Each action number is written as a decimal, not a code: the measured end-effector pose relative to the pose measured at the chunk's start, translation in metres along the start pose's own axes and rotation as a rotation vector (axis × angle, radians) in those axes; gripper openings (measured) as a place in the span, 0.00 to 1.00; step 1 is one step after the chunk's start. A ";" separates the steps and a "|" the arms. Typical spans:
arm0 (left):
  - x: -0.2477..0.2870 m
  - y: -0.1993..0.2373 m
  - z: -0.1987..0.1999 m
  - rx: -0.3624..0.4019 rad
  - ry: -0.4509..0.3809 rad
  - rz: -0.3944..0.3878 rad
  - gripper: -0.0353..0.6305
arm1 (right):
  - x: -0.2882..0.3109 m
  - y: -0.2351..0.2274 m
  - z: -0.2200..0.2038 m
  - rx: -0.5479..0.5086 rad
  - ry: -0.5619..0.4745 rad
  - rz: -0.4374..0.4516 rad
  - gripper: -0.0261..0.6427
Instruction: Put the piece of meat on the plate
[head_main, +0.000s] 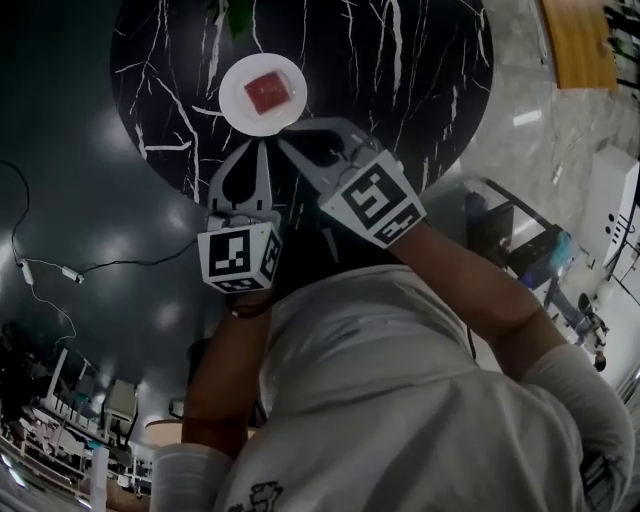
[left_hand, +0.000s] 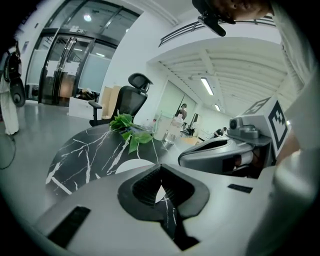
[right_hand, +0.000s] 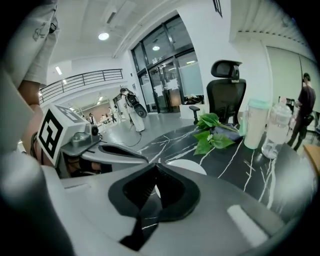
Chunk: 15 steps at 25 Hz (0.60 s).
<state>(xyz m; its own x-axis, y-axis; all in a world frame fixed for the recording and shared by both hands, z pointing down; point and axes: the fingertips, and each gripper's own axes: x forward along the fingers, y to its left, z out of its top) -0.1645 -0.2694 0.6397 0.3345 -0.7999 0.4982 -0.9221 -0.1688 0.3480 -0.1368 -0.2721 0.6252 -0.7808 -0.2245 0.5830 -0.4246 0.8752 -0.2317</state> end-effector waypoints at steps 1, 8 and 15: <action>-0.008 -0.007 0.006 0.002 -0.018 0.009 0.06 | -0.012 0.006 0.004 -0.023 -0.010 0.003 0.04; -0.094 -0.084 0.077 0.008 -0.217 0.036 0.06 | -0.126 0.057 0.066 -0.182 -0.253 0.030 0.04; -0.197 -0.187 0.143 0.113 -0.405 0.010 0.06 | -0.250 0.126 0.106 -0.065 -0.458 0.137 0.04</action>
<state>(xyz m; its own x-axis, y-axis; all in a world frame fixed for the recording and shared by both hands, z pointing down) -0.0856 -0.1622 0.3630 0.2427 -0.9599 0.1406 -0.9481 -0.2040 0.2440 -0.0436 -0.1508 0.3679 -0.9554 -0.2575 0.1445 -0.2851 0.9318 -0.2246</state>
